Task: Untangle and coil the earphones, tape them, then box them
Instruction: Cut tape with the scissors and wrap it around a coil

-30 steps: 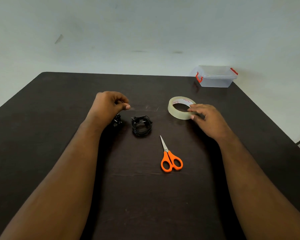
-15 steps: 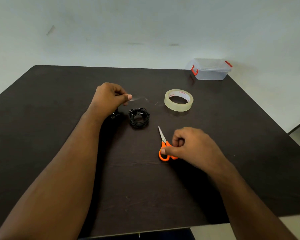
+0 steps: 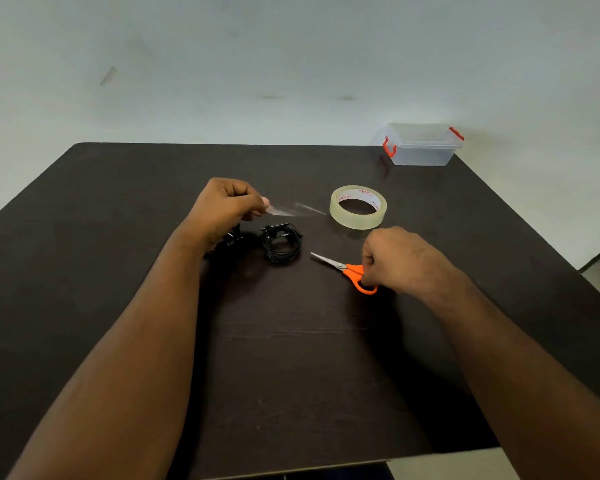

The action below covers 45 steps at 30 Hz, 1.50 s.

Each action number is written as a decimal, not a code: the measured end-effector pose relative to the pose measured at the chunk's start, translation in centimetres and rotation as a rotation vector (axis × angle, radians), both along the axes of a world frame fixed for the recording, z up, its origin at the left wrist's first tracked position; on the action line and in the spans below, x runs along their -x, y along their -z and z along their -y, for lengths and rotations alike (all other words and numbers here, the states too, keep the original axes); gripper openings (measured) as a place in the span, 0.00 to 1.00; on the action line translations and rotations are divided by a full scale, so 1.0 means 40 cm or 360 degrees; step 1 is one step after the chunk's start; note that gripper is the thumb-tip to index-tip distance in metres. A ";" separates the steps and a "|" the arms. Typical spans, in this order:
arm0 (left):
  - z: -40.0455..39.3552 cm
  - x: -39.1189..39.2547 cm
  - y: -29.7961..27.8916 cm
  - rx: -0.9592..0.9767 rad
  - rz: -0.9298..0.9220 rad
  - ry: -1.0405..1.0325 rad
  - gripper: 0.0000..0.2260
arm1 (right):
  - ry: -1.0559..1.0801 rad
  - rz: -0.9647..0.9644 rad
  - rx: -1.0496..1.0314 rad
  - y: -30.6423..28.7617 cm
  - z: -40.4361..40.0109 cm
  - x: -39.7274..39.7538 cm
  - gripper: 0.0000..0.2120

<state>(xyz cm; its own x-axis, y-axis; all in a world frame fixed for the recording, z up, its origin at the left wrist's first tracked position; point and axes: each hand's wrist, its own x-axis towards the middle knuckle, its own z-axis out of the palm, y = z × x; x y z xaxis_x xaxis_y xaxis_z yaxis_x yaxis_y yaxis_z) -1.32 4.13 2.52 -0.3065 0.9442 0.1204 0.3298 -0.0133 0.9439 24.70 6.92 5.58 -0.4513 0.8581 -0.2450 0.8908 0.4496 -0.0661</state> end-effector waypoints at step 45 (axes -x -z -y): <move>-0.005 -0.055 -0.020 0.0029 0.0759 0.0090 0.08 | 0.0280 -0.1885 0.1951 0.059 -0.058 0.016 0.31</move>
